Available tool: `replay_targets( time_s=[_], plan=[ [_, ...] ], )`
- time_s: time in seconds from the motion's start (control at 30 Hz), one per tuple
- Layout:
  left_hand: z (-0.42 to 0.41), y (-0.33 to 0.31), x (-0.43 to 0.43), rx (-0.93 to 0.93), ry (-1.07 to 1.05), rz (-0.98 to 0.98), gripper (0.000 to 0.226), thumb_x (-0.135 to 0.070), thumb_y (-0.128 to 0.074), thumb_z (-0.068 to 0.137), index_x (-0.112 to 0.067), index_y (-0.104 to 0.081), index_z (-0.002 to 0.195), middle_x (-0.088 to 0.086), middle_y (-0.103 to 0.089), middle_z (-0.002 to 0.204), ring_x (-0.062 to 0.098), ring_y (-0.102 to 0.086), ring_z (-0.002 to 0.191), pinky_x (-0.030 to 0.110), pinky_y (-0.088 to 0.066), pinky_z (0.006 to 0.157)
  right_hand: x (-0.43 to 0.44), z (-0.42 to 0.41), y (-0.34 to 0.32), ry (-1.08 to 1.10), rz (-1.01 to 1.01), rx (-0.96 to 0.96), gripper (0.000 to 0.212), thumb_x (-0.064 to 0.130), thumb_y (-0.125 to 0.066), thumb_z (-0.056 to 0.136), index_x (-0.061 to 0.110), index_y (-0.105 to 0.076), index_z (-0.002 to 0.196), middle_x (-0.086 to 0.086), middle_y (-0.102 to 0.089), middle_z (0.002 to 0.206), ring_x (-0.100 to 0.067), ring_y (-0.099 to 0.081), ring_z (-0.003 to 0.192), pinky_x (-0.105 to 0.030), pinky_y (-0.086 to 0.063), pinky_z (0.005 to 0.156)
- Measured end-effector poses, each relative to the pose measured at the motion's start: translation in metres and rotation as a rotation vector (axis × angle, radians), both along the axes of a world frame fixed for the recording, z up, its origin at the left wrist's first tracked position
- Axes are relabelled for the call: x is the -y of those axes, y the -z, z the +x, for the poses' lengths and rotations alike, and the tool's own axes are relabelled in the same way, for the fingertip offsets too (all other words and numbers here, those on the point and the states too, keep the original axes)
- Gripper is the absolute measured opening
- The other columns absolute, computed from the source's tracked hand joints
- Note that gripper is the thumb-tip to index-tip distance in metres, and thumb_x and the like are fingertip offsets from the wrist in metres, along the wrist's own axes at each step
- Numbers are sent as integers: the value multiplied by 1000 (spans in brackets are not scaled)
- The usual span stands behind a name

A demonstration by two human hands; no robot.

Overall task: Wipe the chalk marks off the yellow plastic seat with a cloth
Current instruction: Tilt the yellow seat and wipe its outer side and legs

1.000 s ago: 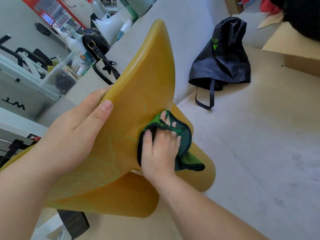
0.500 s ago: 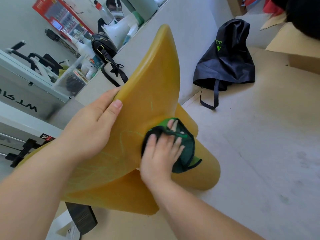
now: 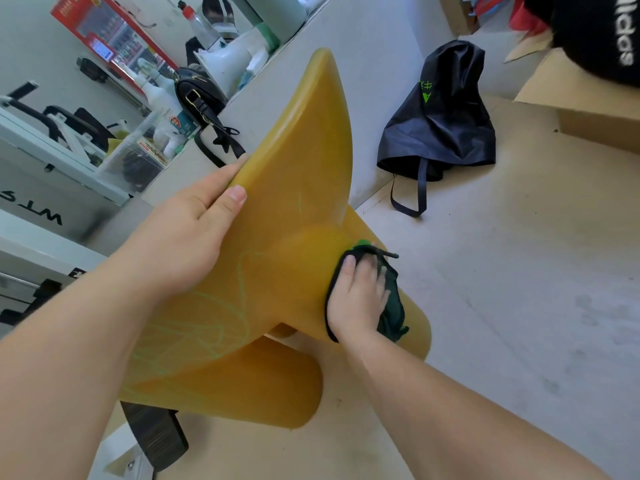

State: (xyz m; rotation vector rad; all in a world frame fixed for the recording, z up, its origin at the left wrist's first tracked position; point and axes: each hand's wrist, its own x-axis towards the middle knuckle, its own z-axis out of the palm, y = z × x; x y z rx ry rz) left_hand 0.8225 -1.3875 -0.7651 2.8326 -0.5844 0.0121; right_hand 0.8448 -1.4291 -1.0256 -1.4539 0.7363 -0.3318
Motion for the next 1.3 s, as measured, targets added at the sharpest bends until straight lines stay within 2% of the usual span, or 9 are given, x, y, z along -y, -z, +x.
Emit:
replay_targets(
  time_s=[0.13, 0.27, 0.43, 0.57, 0.8, 0.93, 1.0, 1.07, 1.3],
  plan=[
    [2, 1, 8, 9, 13, -34, 42, -48, -36, 101, -61, -33, 141, -37, -33, 131, -4, -35, 120, 22, -29, 97, -43, -19, -66, 33, -240, 273, 74, 55, -8, 100, 20, -4, 165, 5, -5, 173, -25, 4, 158, -45, 10, 127],
    [9, 2, 24, 42, 54, -49, 42, -45, -36, 103, -59, -33, 143, -33, -33, 131, -4, -33, 125, 21, -28, 102, -3, 8, -85, 148, -211, 394, 68, 45, -19, 104, 12, -20, 163, -5, -22, 171, -24, -20, 155, -47, -8, 128],
    [24, 2, 51, 43, 92, 3, 44, -44, -33, 105, -54, -29, 147, -23, -34, 151, 2, -32, 135, 18, -20, 98, 108, 62, -91, -93, 277, 414, 58, 49, -18, 111, 29, -11, 165, 3, -17, 172, -18, -15, 158, -43, -10, 129],
    [28, 4, 52, 26, 107, -78, 43, -42, -35, 105, -51, -33, 147, -27, -38, 136, -4, -34, 116, 17, -26, 96, 65, 44, -101, 67, -11, 466, 62, 45, -15, 109, 19, -12, 165, 0, -14, 173, -22, -14, 158, -48, -13, 127],
    [30, 7, 44, 69, 131, -38, 45, -45, -33, 104, -56, -26, 147, -23, -32, 153, 3, -28, 139, 18, -19, 101, -22, -2, -80, 105, -289, 239, 76, 59, -8, 100, 18, -21, 163, 1, -17, 172, -23, -11, 157, -48, 7, 127],
    [22, 4, 39, 1, 150, -78, 50, -34, -33, 106, -53, -19, 150, -26, -20, 158, -8, -18, 137, 17, -13, 105, 35, 22, -69, 79, -177, 162, 74, 61, -9, 101, 17, -48, 146, -6, -48, 154, -30, -36, 146, -58, -16, 123],
    [17, 2, 38, -8, 163, -83, 52, -28, -33, 107, -49, -17, 152, -27, -18, 158, -14, -17, 128, 13, -14, 102, 72, 39, -82, -68, 44, 127, 68, 59, -12, 105, 18, -43, 150, -10, -48, 154, -35, -41, 143, -58, -23, 120],
    [15, 1, 38, 1, 128, -108, 51, -26, -33, 107, -46, -21, 153, -24, -24, 156, -13, -22, 124, 16, -18, 102, 86, 46, -103, -72, 141, 206, 75, 59, -13, 102, 12, -29, 159, -14, -36, 163, -36, -34, 148, -57, -22, 121],
    [19, -4, 2, 212, 98, -80, 51, -44, -35, 104, -44, -21, 153, -26, -51, 134, -2, -46, 126, 27, -33, 107, -18, -18, -110, 11, -274, 397, 78, 59, -14, 101, 18, 0, 165, 0, 6, 174, -21, 14, 158, -53, 15, 125]
  ],
)
